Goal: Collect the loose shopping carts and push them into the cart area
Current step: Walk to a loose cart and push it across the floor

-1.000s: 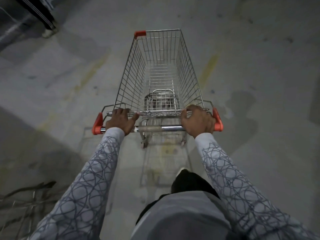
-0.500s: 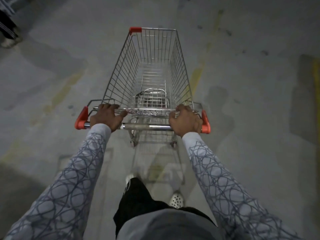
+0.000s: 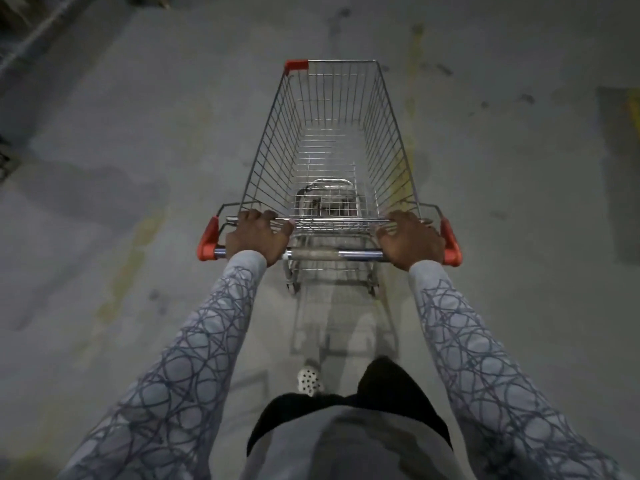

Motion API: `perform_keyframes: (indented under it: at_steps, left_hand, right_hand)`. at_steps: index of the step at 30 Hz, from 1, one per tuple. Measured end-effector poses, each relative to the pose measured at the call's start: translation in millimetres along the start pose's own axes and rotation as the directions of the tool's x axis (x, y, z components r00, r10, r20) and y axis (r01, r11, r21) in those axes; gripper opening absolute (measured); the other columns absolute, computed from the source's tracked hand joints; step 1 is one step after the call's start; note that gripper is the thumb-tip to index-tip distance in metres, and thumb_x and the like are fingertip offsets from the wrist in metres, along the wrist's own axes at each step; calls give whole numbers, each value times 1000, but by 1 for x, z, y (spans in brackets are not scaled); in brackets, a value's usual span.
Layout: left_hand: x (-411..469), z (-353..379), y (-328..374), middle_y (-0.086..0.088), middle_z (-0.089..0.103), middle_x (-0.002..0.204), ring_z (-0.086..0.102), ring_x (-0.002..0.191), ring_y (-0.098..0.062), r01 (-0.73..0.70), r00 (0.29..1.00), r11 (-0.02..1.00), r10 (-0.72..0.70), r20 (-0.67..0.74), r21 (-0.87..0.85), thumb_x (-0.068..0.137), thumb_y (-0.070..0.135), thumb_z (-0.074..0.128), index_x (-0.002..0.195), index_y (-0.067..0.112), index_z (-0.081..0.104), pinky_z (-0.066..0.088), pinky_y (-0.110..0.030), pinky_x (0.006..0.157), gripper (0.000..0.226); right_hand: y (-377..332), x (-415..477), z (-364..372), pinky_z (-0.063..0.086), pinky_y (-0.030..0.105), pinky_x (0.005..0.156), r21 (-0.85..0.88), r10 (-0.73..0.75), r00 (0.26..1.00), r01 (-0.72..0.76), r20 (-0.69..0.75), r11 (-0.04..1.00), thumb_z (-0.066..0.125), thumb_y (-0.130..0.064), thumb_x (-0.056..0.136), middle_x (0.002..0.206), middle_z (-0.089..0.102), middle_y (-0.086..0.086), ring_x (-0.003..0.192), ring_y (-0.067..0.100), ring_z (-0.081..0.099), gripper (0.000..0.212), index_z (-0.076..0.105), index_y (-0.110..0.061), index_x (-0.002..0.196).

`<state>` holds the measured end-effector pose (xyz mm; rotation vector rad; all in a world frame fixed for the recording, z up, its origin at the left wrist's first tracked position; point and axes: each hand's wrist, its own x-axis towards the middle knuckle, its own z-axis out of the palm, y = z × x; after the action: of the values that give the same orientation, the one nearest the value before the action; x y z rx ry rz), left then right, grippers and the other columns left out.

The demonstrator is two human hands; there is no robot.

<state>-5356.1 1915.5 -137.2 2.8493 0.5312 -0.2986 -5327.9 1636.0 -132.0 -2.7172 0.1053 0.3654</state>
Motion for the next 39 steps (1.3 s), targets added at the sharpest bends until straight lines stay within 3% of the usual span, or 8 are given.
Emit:
perform_keyframes:
  at_steps: [6,14,20,24,29,39]
  left_hand:
    - [126,-34,-3,1,52,140,38,138,-19,-85,996,996,85,24,15,92,68,36,133,33,57,43,-48,98,58]
    - [316,-78,26,-1,55,140,43,136,-22,-149,989,989,148,31,22,94,68,36,134,32,57,41,-46,101,58]
    - [446,-110,47,-1,53,144,43,137,-22,-134,990,991,134,41,-12,93,64,42,136,34,57,41,-47,102,55]
    - [523,-129,61,-2,57,137,46,133,-25,-114,993,993,114,24,-7,87,63,51,132,35,60,42,-47,102,54]
    - [627,-152,78,1,62,130,49,129,-24,-149,988,989,149,-34,-3,83,63,56,127,34,64,45,-44,98,54]
    - [874,-200,133,5,58,137,43,135,-20,-302,953,953,301,11,8,82,58,56,134,34,59,44,-43,99,57]
  right_hand:
    - [-69,77,-5,41,37,91,89,145,972,-131,-184,987,53,-45,85,121,69,-3,106,27,65,43,65,-32,124]
    - [-135,245,-30,39,35,88,149,209,942,-175,-261,973,55,-41,86,106,74,1,102,28,66,36,70,-31,117]
    - [-178,378,-48,44,35,85,162,189,948,-151,-257,975,54,-41,85,109,73,2,100,30,67,35,71,-31,115]
    - [-204,459,-59,46,35,89,157,178,967,-151,-181,976,53,-41,86,114,73,1,103,29,67,40,67,-33,123]
    - [-237,562,-72,46,35,87,144,191,972,-171,-139,975,52,-45,86,105,74,3,101,32,68,42,64,-34,125]
    - [-306,775,-112,42,40,98,168,330,928,-303,-174,938,53,-48,86,113,73,3,110,32,64,43,65,-36,125]
